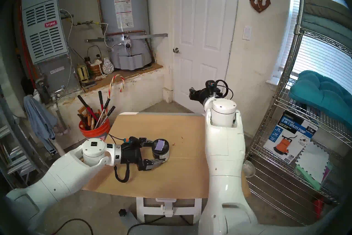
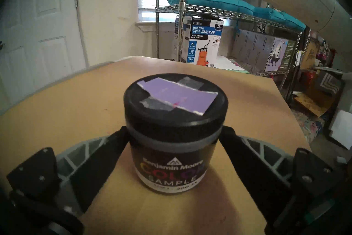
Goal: Open paint jar
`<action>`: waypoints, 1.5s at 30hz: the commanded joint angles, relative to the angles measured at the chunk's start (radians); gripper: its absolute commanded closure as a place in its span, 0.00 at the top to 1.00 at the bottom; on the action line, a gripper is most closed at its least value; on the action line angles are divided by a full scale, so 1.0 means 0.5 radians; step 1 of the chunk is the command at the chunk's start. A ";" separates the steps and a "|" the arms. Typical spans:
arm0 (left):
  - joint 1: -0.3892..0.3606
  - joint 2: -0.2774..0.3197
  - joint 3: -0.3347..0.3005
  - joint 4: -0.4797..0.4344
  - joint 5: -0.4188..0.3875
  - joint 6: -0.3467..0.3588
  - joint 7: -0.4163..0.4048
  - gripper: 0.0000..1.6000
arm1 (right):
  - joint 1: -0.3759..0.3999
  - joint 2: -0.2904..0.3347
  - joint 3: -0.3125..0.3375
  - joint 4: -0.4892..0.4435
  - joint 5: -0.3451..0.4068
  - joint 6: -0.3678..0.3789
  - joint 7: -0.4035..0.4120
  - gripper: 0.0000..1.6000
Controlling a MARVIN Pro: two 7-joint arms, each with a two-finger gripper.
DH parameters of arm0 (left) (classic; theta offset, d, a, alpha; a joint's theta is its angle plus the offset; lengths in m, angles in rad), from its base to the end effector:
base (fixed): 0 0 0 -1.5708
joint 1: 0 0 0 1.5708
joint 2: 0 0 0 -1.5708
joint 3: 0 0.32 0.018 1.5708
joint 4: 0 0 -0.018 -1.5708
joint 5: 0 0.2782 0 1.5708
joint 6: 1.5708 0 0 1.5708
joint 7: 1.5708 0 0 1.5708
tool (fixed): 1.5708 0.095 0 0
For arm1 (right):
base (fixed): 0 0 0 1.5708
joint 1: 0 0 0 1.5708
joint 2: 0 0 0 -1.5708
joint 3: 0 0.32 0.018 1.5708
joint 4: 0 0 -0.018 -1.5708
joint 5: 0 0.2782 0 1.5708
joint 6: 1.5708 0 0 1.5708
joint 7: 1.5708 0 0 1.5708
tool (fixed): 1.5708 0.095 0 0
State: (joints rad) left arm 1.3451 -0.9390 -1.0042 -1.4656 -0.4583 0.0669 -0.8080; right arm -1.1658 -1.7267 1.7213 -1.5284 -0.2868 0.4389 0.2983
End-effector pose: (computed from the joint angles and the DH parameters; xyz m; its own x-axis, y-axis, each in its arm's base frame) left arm 0.3588 0.0059 -0.3553 0.1656 -0.2903 0.9425 -0.9306 -0.3622 0.0519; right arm 0.5008 0.0217 -0.2201 0.1126 0.0499 0.9924 0.1220 -0.9919 0.0360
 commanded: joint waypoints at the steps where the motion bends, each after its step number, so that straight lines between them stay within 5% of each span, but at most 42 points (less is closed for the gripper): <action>1: -0.110 -0.103 0.007 0.079 0.011 -0.035 -0.006 1.00 | 0.035 -0.001 -0.012 -0.046 -0.003 -0.005 0.000 1.00; 16: -0.197 -0.174 0.017 0.208 0.025 -0.067 -0.123 0.96 | 0.035 -0.001 -0.012 -0.046 -0.003 -0.005 0.000 1.00; 19: -0.198 -0.177 0.015 0.217 0.024 -0.069 -0.136 0.63 | 0.035 -0.001 -0.013 -0.047 -0.003 -0.005 0.000 1.00; 34: -0.174 -0.138 -0.001 0.226 0.018 -0.057 -0.203 0.45 | 0.034 -0.001 -0.013 -0.047 -0.003 -0.005 0.000 1.00; 38: -0.177 -0.128 -0.001 0.226 0.028 -0.055 -0.212 0.31 | 0.034 -0.001 -0.013 -0.047 -0.003 -0.005 0.000 1.00; 42: -0.184 -0.121 -0.008 0.236 0.037 -0.062 -0.205 0.00 | 0.035 -0.001 -0.013 -0.047 -0.003 -0.005 0.000 1.00; 45: -0.188 -0.116 -0.012 0.254 0.036 -0.071 -0.213 0.00 | 0.034 -0.001 -0.013 -0.047 -0.003 -0.005 0.000 1.00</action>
State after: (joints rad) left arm 1.2701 -1.0045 -0.9923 -1.3399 -0.4351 0.0389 -0.9136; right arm -1.1658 -1.7267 1.7213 -1.5285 -0.2868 0.4389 0.2983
